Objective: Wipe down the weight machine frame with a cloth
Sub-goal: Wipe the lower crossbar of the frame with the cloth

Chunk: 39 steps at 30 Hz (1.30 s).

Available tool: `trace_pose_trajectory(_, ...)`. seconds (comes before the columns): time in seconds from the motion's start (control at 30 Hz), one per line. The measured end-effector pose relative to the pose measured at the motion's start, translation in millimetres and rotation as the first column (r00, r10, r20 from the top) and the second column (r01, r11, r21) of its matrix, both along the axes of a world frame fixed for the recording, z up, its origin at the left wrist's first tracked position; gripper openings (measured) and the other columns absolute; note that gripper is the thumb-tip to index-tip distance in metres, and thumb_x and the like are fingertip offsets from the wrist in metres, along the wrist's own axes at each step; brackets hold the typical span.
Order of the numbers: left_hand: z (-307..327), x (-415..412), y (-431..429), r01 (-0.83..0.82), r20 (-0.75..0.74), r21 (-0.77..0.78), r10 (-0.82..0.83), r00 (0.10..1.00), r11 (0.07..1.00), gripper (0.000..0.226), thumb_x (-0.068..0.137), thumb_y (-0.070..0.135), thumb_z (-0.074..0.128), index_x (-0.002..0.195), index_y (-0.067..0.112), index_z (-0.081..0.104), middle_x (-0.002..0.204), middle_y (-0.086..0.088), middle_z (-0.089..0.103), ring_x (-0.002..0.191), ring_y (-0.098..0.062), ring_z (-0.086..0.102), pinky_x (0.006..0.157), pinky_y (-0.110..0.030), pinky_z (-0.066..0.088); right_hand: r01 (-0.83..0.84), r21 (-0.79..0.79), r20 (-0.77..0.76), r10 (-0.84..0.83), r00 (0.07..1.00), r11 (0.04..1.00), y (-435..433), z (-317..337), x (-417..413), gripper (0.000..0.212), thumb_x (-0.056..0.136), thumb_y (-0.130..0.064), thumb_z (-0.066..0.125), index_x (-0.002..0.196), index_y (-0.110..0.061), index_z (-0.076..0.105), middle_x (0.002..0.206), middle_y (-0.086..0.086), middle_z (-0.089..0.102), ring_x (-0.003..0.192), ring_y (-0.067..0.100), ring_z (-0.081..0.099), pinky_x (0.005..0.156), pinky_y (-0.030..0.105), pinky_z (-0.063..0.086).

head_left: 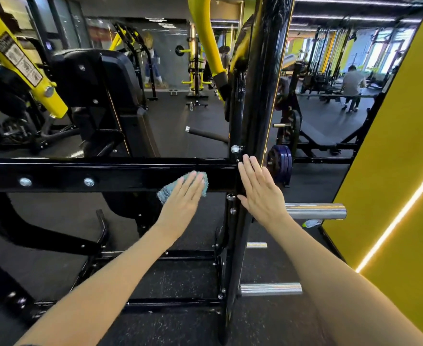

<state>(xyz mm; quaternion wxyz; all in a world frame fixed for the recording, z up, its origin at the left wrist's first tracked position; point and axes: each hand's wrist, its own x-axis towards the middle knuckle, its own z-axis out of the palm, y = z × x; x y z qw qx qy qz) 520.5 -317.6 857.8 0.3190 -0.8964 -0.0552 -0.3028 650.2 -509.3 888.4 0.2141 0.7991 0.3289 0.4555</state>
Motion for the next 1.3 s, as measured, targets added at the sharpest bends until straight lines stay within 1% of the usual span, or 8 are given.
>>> trace_pose_trajectory(0.2, 7.7, -4.6, -2.2, -0.061, -0.044, -0.011, 0.061, 0.997, 0.998, 0.084, 0.072, 0.001, 0.072, 0.144, 0.005, 0.031, 0.152, -0.01, 0.034, 0.141, -0.026, 0.03, 0.119, -0.043, 0.012, -0.046, 0.108, -0.046, 0.051, 0.998, 0.993, -2.7, -0.3, 3.1, 0.115, 0.084, -0.067, 0.049, 0.147, 0.01, -0.01, 0.155, 0.02, 0.0, 0.143, 0.035, 0.005, 0.117, 0.045, -0.009)
trace_pose_trajectory(0.33, -6.3, -15.8, 5.5, -0.123, 0.054, -0.237, 0.14, 0.989, 0.964, 0.102, 0.059, -0.015, 0.073, 0.147, 0.001, 0.024, 0.153, -0.014, 0.028, 0.147, -0.027, 0.008, 0.119, -0.045, 0.012, -0.074, 0.235, -0.157, 0.113, 0.981, 0.969, -5.2, -5.6, 7.6, 0.122, 0.079, -0.068, 0.055, 0.146, 0.01, -0.011, 0.155, 0.026, 0.001, 0.145, 0.035, 0.011, 0.118, 0.044, 0.007)
trace_pose_trajectory(0.43, -5.5, 21.4, -38.2, -0.059, 0.133, -0.364, 0.114, 0.985, 0.93, 0.094, 0.064, -0.016, 0.072, 0.146, -0.001, 0.027, 0.154, -0.016, 0.024, 0.142, -0.03, 0.019, 0.113, -0.046, 0.025, -0.092, 0.288, -0.217, 0.159, 0.963, 0.953, 2.9, -8.1, 4.6, 0.123, 0.079, -0.057, 0.065, 0.145, 0.011, -0.013, 0.154, 0.029, -0.005, 0.146, 0.038, 0.009, 0.118, 0.046, 0.007)
trace_pose_trajectory(0.6, 19.8, 30.2, -51.1, 0.002, -0.079, -0.115, -0.011, 0.997, 0.993, 0.081, 0.079, 0.003, 0.067, 0.146, 0.005, 0.022, 0.155, -0.009, 0.019, 0.143, -0.024, 0.026, 0.115, -0.04, 0.027, -0.111, 0.327, -0.25, 0.2, 0.947, 0.938, 2.7, -8.7, 3.1, 0.128, 0.072, -0.051, 0.075, 0.147, 0.008, -0.011, 0.155, 0.028, 0.0, 0.145, 0.037, 0.009, 0.117, 0.045, 0.009)
trace_pose_trajectory(0.8, 35.0, 42.7, -38.7, 0.039, 0.189, -0.396, 0.04, 0.981, 0.917, 0.08, 0.079, -0.018, 0.051, 0.149, -0.002, 0.016, 0.158, -0.017, 0.014, 0.146, -0.028, 0.01, 0.118, -0.044, 0.009, -0.093, 0.334, -0.292, 0.196, 0.936, 0.938, 2.1, -9.0, 0.9, 0.127, 0.068, -0.049, 0.079, 0.149, 0.007, -0.001, 0.155, 0.027, 0.005, 0.146, 0.037, 0.015, 0.118, 0.044, 0.008)
trace_pose_trajectory(0.93, 10.2, 67.4, -75.5, 0.114, 0.216, -0.35, -0.038, 0.976, 0.93, 0.065, 0.084, -0.008, 0.033, 0.147, -0.003, 0.02, 0.155, -0.018, 0.023, 0.144, -0.029, 0.02, 0.116, -0.045, 0.016, -0.048, 0.31, -0.293, 0.143, 0.945, 0.95, 3.9, -8.2, 0.3, 0.127, 0.07, -0.042, 0.08, 0.148, 0.009, -0.007, 0.155, 0.027, 0.003, 0.146, 0.037, 0.011, 0.119, 0.045, 0.003)
trace_pose_trajectory(1.1, -15.0, 52.0, -51.0, 0.168, 0.023, -0.18, -0.167, 0.986, 0.969, 0.054, 0.089, 0.0, 0.025, 0.142, 0.001, 0.037, 0.148, -0.011, 0.041, 0.137, -0.023, 0.039, 0.112, -0.039, 0.033, -0.023, 0.334, -0.319, 0.136, 0.938, 0.942, 0.8, -11.8, -8.8, 0.112, 0.076, -0.032, 0.074, 0.151, 0.002, -0.002, 0.158, 0.023, -0.004, 0.147, 0.031, 0.008, 0.118, 0.045, -0.002)
trace_pose_trajectory(1.3, -13.1, 9.0, 5.2, 0.109, 0.067, -0.162, -0.099, 0.993, 0.981, 0.057, 0.088, -0.004, 0.029, 0.145, 0.0, 0.025, 0.149, -0.014, 0.038, 0.139, -0.027, 0.034, 0.116, -0.043, 0.019, -0.179, 0.414, -0.207, 0.284, 0.936, 0.893, 26.7, -21.7, -27.9, 0.088, 0.076, -0.007, 0.053, 0.152, -0.008, 0.01, 0.156, 0.013, 0.016, 0.142, 0.023, 0.023, 0.115, 0.039, 0.005)
